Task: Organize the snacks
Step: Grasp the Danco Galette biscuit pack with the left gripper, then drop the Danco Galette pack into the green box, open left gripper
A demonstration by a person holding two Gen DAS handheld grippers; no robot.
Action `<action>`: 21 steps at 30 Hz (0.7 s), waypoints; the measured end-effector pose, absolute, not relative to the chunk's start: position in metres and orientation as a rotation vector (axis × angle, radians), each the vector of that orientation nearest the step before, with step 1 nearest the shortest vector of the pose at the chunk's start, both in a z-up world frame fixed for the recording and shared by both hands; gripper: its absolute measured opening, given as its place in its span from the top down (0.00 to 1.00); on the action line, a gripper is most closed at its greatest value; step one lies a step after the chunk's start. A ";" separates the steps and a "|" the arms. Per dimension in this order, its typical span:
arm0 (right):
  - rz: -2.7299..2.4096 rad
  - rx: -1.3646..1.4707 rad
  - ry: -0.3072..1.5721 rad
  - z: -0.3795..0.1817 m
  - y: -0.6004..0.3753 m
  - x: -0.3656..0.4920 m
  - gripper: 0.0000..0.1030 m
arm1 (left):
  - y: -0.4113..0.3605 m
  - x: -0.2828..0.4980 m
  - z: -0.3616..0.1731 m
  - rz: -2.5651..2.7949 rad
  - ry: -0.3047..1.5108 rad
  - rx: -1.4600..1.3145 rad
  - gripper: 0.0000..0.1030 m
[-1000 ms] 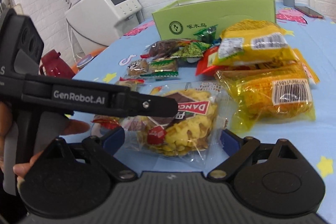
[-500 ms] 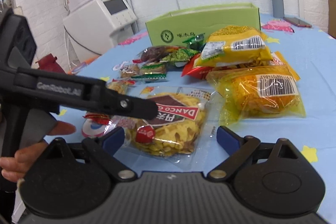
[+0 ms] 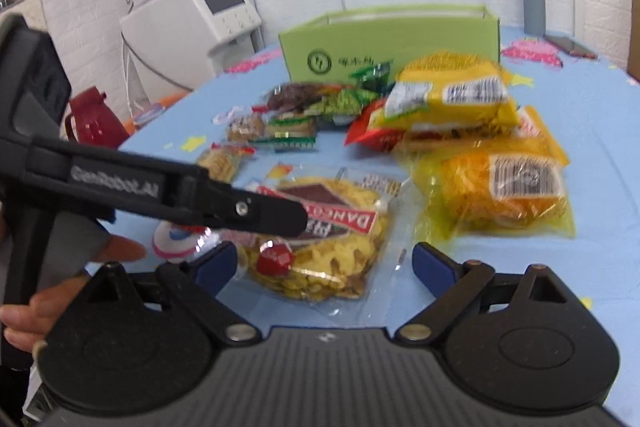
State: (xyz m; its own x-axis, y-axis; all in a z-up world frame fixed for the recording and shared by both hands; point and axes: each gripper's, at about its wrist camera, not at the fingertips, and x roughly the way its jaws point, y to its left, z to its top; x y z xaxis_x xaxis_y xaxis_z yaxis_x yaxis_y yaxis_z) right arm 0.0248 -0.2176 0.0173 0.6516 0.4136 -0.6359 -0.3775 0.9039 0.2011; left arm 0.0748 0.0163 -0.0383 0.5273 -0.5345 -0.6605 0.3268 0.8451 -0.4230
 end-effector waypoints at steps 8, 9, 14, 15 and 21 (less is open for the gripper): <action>0.512 -0.028 0.726 0.022 -0.188 0.023 0.09 | 0.013 0.074 -0.030 -0.518 0.843 -0.230 0.62; 0.512 -0.029 0.721 0.025 -0.188 0.023 0.10 | 0.016 0.075 -0.027 -0.516 0.838 -0.244 0.66; 0.532 -0.024 0.650 0.052 -0.193 0.042 0.12 | 0.028 0.100 0.007 -0.534 0.787 -0.282 0.69; 0.536 -0.032 0.634 0.059 -0.193 0.052 0.12 | 0.028 0.109 0.015 -0.532 0.773 -0.281 0.69; 0.560 -0.079 0.558 0.106 -0.194 0.142 0.12 | 0.020 0.186 0.073 -0.525 0.670 -0.239 0.68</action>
State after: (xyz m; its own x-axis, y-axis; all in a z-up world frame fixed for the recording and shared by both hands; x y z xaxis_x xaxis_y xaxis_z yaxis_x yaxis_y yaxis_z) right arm 0.1422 -0.1938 0.1055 0.7037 0.4818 -0.5221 -0.5238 0.8483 0.0768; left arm 0.1859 0.0198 0.0728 0.6607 -0.5340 -0.5275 0.3837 0.8443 -0.3740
